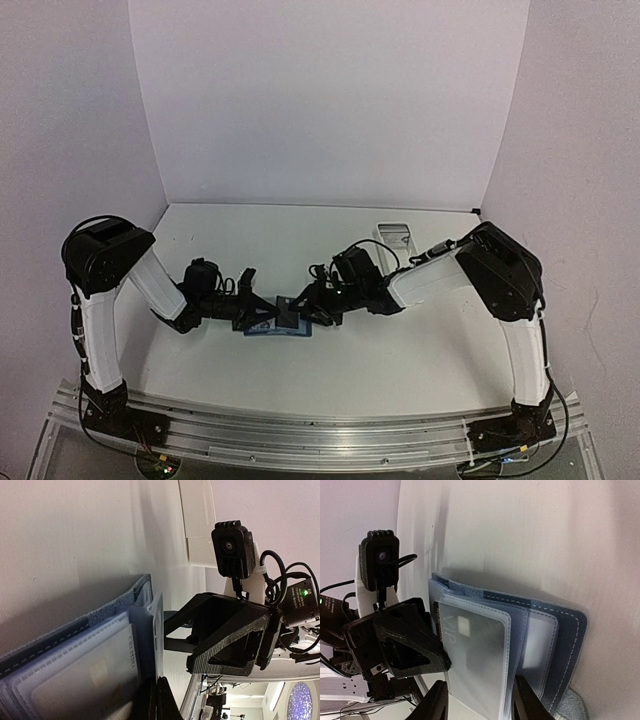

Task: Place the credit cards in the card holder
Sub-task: Insert the credit card into the card holder.

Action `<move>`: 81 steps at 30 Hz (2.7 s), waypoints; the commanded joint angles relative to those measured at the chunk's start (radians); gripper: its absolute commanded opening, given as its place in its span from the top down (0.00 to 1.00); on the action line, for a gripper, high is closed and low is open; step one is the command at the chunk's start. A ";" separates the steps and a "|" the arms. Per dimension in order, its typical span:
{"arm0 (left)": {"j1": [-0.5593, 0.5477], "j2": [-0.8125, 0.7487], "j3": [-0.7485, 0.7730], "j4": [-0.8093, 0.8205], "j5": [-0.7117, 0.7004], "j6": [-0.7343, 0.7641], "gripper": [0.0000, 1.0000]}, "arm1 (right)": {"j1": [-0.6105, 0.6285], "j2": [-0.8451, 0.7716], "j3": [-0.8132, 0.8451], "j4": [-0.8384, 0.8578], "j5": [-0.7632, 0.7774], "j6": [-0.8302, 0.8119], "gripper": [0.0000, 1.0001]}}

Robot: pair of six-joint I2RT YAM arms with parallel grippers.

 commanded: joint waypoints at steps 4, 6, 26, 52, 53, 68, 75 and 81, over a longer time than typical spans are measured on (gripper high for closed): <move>-0.014 0.015 -0.004 0.099 0.020 -0.003 1.00 | 0.002 0.051 -0.015 0.149 -0.071 0.068 0.62; -0.017 0.018 -0.002 0.089 0.016 0.000 1.00 | 0.004 0.057 -0.007 0.167 -0.097 0.075 0.70; 0.064 -0.101 0.291 -0.742 0.157 0.408 0.52 | 0.002 -0.108 -0.038 0.006 0.029 0.065 1.00; 0.106 -0.183 0.272 -1.134 -0.300 0.581 0.49 | 0.084 -0.010 0.388 -0.635 0.280 -0.074 1.00; 0.105 -0.179 0.268 -1.126 -0.295 0.578 0.49 | 0.084 -0.001 0.406 -0.654 0.287 -0.081 1.00; 0.046 -0.141 0.206 -0.898 -0.245 0.537 0.62 | 0.117 0.166 0.616 -0.693 0.172 -0.127 0.76; 0.064 -0.155 0.229 -0.972 -0.254 0.570 0.65 | 0.117 0.190 0.640 -0.667 0.155 -0.138 0.71; 0.088 -0.189 0.261 -1.064 -0.248 0.626 0.66 | 0.117 0.186 0.660 -0.603 0.148 -0.159 0.69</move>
